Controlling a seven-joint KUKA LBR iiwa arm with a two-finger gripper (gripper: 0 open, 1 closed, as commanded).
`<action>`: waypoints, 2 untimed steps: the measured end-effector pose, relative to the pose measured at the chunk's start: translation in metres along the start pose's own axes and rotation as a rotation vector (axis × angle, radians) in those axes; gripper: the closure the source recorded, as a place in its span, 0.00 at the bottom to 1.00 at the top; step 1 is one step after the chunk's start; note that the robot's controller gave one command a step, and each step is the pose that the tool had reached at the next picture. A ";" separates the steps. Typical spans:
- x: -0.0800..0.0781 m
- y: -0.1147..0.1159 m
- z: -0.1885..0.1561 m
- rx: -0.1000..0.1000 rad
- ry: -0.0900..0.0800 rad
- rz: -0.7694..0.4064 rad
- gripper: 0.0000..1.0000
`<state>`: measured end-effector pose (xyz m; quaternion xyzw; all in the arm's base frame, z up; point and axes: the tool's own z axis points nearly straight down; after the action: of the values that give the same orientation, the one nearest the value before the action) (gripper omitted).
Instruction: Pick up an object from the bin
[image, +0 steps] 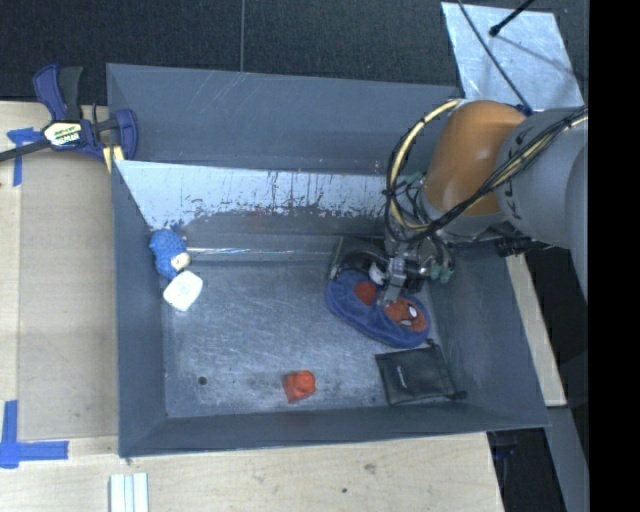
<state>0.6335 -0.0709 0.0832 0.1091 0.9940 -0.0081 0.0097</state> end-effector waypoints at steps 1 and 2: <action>0.007 -0.009 -0.003 -0.016 -0.020 -0.009 1.00; -0.001 -0.009 -0.002 -0.014 -0.004 -0.034 1.00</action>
Offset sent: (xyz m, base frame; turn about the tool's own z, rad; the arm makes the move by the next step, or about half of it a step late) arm -0.0208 -0.0020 -0.0122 -0.0153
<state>0.6323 -0.0794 0.0852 0.0921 0.9957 -0.0013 0.0122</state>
